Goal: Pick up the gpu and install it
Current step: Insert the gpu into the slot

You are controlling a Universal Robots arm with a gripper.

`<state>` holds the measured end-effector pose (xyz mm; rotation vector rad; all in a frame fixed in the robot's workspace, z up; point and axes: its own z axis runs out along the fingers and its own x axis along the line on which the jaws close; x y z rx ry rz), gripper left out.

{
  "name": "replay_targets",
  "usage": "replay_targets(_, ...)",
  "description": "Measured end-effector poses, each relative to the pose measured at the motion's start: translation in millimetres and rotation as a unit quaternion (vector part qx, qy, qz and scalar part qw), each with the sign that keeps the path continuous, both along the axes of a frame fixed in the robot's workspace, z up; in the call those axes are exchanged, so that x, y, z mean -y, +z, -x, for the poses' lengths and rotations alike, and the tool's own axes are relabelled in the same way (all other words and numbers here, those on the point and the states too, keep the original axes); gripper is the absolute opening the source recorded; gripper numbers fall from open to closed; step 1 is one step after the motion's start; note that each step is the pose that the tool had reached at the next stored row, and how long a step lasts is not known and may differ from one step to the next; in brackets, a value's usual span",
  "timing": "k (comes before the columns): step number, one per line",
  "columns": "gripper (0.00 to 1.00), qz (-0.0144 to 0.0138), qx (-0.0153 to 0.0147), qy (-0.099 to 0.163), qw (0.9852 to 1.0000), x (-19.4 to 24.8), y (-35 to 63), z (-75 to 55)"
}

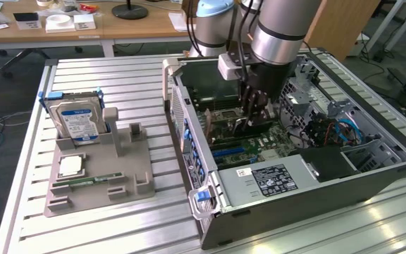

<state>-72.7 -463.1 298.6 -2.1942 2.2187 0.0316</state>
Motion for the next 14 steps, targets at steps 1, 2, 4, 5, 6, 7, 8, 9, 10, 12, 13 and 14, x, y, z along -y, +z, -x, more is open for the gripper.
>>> replay_targets(1, 0.27, 0.0, 0.0002, 0.0, 1.0, 0.0, -0.3, 1.2)
replay_targets(2, 0.27, 0.0, 0.0006, 0.0, 1.0, 0.0, -0.7, 2.4)
replay_targets(4, 0.27, 0.0001, 0.0013, 0.0, 1.0, 0.1, -1.8, 5.2)
replay_targets(5, 0.27, 0.0, 0.002, 0.0, 1.0, 0.0, -2.6, 6.7)
replay_targets(6, 0.27, 0.0, 0.0025, 0.0, 1.0, 0.0, -3.4, 7.9)
replay_targets(7, 0.27, 0.0, 0.0031, 0.0, 1.0, -0.1, -4.1, 9.0)
replay_targets(8, 0.27, 0.0, 0.0031, 0.0, 1.0, -0.1, -4.4, 9.4)
replay_targets(9, 0.27, 0.0001, 0.0031, 0.0, 1.0, -0.1, -4.4, 9.4)
replay_targets(10, 0.27, 0.0001, 0.0031, 0.0, 1.0, -0.1, -4.4, 9.4)
replay_targets(12, 0.27, 0.0001, 0.0032, 0.0, 1.0, -0.1, -4.5, 9.4)
replay_targets(13, 0.27, -0.0001, 0.0033, 0.0, 1.0, -0.2, -5.2, 9.3)
replay_targets(14, 0.27, -0.0002, 0.0033, 0.0, 1.0, -0.2, -6.4, 9.3)
